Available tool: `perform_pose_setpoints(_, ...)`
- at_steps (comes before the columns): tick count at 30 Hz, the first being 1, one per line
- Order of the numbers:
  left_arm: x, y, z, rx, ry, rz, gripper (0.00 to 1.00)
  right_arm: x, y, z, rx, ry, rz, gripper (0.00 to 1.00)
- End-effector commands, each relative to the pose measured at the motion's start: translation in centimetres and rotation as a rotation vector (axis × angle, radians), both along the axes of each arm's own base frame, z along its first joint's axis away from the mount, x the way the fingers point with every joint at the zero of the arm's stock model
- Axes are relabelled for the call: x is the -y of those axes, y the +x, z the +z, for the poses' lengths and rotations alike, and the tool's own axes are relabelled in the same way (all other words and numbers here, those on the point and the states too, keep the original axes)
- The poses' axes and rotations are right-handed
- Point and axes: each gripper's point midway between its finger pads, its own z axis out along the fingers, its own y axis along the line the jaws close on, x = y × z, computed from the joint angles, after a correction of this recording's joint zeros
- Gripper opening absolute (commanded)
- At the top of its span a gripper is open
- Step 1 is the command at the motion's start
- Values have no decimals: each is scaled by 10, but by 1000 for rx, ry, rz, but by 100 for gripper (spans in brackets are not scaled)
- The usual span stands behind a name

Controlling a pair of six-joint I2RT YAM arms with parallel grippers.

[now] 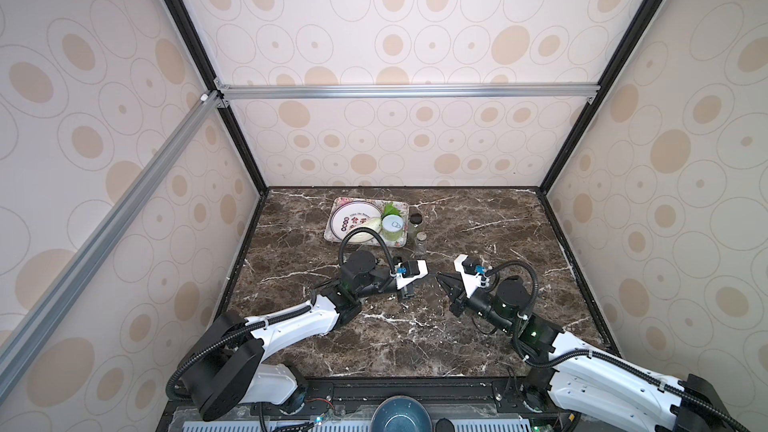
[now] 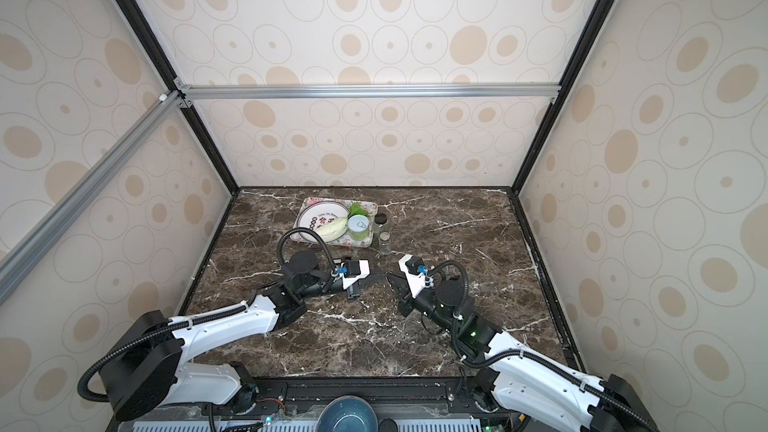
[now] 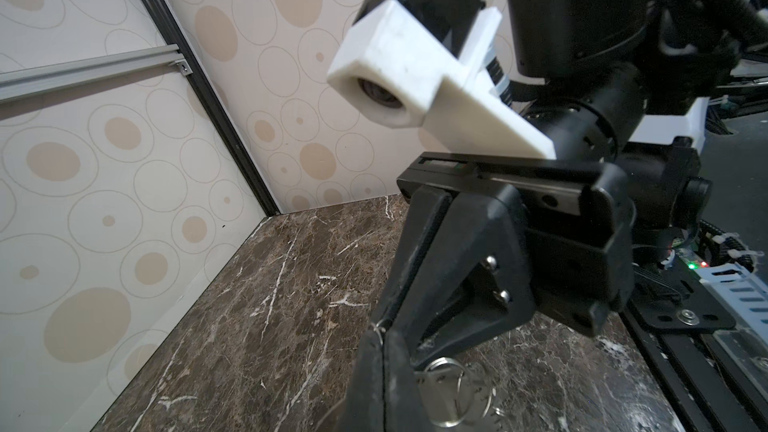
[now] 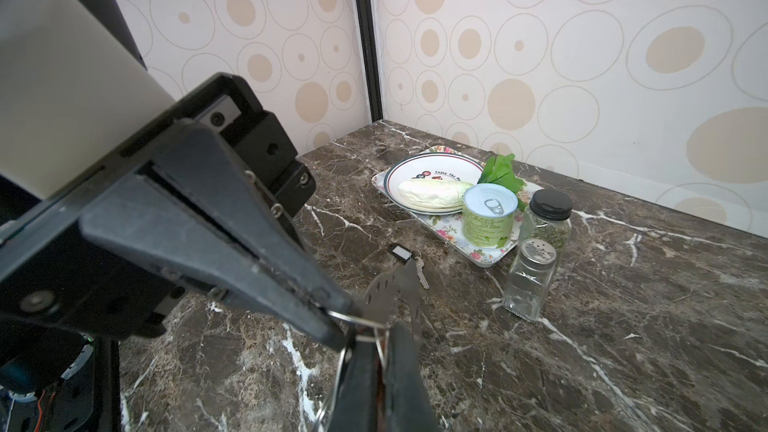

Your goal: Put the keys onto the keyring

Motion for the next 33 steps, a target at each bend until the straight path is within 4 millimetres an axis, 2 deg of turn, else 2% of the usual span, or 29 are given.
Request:
perform_pose_setpoints(1, 0, -26, 66, 156, -176, -98, 0, 4, 2, -19, -57, -57, -19, 0)
perform_pose_setpoints(3, 1, -24, 65, 156, -171, -87, 0, 10, 2, -16, -41, -50, -45, 0)
perform_pose_setpoints(5, 2, -22, 62, 155, -157, -77, 12, 18, 3, -10, -20, -51, -77, 0)
perform_pose_setpoints(8, 5, -15, 57, 153, -120, -57, 23, 30, 8, -7, -14, -68, -147, 0)
perform_pose_setpoints(12, 11, -5, 47, 140, -51, -41, 28, 34, 8, -6, -10, -79, -163, 0)
perform_pose_setpoints(21, 33, 14, 12, 83, 167, -61, 26, 50, 17, -5, -20, -117, -269, 0)
perform_pose_setpoints(24, 35, 21, 7, 80, 187, -34, 25, 54, 18, -4, -13, -111, -288, 0)
perform_pose_setpoints(33, 33, 25, 8, 93, 193, -3, 25, 60, 19, -4, -13, -100, -320, 0)
